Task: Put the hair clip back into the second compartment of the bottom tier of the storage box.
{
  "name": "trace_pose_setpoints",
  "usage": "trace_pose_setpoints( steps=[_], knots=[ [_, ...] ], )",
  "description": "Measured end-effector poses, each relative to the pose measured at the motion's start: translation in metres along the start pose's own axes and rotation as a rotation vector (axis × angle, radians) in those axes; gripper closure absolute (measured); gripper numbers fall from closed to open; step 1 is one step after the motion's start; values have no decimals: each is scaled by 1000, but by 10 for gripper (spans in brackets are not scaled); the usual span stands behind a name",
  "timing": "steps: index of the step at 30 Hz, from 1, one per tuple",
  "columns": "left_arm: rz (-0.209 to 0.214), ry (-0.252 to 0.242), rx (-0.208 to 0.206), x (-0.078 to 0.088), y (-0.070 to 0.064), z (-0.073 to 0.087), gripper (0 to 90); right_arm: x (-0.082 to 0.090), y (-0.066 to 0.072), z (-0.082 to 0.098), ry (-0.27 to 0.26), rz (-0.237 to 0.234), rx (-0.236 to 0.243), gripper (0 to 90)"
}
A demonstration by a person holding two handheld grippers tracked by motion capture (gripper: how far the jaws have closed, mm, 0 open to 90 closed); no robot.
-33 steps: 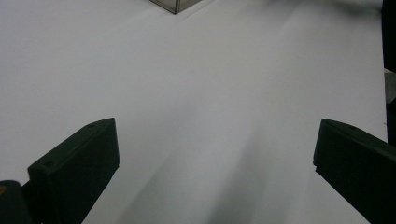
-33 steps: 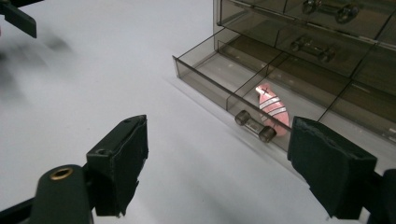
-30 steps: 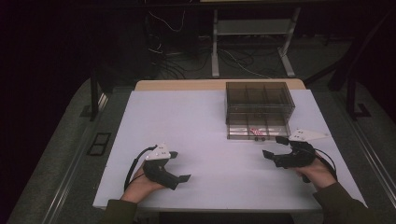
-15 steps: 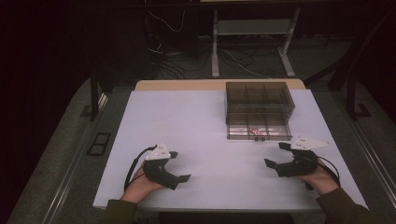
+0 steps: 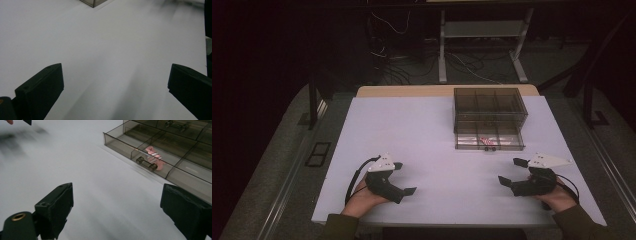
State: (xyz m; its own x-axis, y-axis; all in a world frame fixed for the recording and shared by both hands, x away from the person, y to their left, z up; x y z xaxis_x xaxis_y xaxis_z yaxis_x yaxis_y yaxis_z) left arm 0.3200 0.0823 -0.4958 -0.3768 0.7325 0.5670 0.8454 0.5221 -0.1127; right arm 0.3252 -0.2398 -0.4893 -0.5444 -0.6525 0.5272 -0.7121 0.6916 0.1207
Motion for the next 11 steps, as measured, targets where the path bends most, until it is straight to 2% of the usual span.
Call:
trace_pose_setpoints(
  steps=[11],
  knots=[
    [0, 0, 0, 0, 0, 0, 0, -2, 2, 1, 8, -8, 10, 107]
  ],
)
Point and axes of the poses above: each handheld gripper's, and its own axes: x roughly backward along the jaws, z roughly out of its underside, y roughly to its left, the point moved 10 cm from there along -x, roughly forward along the jaws, and after that the axes turned 3 degrees about -z, right-handed, at the moved point
